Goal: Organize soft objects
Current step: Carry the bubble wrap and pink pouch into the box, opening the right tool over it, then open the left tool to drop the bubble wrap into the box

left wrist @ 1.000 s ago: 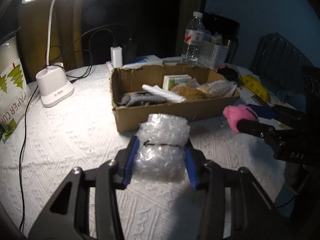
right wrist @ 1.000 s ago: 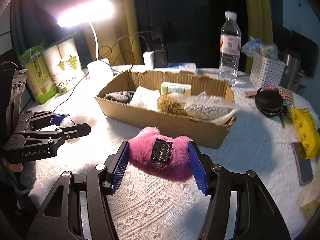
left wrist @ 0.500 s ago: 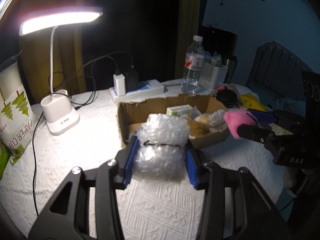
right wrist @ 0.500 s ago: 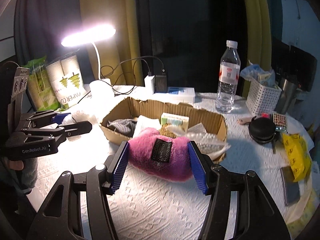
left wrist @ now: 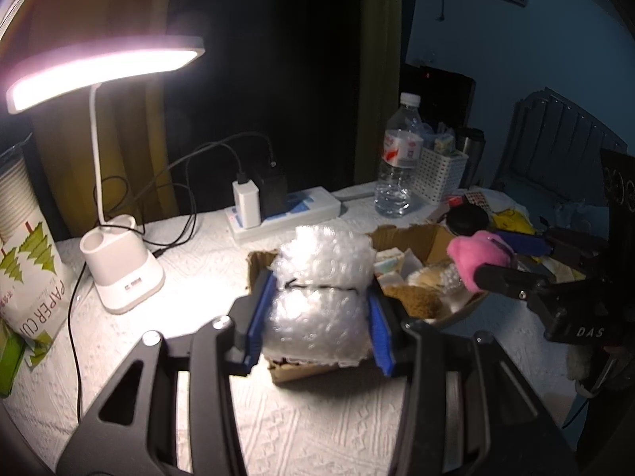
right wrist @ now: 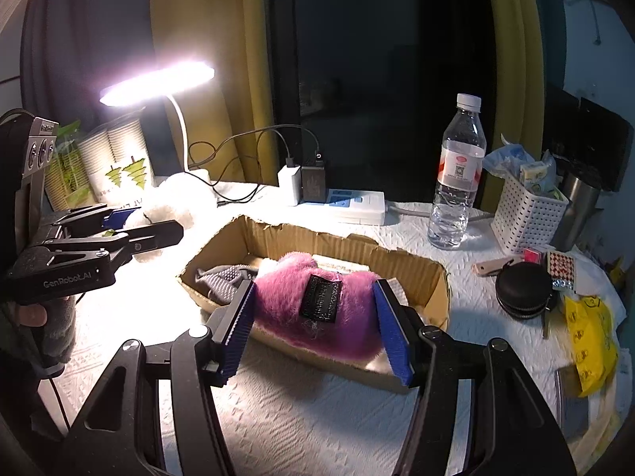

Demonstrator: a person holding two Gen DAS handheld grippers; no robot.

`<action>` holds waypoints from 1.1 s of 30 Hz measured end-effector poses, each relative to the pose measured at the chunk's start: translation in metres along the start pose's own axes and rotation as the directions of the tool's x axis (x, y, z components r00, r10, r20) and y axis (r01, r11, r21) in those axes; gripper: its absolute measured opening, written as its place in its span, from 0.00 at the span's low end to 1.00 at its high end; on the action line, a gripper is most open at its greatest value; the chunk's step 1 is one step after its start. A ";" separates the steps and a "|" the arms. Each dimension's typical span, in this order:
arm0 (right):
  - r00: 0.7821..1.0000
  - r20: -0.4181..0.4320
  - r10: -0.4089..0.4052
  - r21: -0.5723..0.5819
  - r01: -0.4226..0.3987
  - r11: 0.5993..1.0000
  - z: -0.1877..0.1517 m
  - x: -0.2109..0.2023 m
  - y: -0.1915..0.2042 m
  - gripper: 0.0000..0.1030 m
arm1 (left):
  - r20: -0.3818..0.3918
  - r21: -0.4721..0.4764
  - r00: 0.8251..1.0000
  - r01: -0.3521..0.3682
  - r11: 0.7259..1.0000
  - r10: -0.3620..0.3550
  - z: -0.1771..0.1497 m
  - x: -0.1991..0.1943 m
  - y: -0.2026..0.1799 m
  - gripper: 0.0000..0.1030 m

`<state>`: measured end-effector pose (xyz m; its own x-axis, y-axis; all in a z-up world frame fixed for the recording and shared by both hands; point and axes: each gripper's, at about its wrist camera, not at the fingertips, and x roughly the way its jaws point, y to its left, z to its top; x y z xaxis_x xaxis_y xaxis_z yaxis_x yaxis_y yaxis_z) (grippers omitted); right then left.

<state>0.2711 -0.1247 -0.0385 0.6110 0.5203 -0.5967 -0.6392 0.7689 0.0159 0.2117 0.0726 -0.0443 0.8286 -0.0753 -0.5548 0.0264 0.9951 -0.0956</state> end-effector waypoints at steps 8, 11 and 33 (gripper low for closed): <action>1.000 -0.016 0.012 0.000 -0.012 1.000 0.011 0.027 -0.009 0.60 | -0.026 0.000 1.000 -0.008 1.000 0.008 0.003 0.029 0.005 0.44; 1.000 -0.022 0.018 0.007 -0.018 1.000 0.011 0.035 -0.012 0.60 | -0.041 -0.005 0.999 -0.010 1.000 0.010 0.001 0.040 0.007 0.44; 0.995 -0.091 0.029 0.035 -0.026 0.999 0.005 0.084 -0.012 0.68 | -0.137 -0.051 0.990 -0.055 0.997 0.047 -0.011 0.079 0.019 0.51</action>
<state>0.3331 -0.0884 -0.0848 0.5471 0.5065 -0.6665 -0.6379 0.7678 0.0598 0.2710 0.0851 -0.0992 0.7448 -0.0363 -0.6663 -0.0473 0.9931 -0.1071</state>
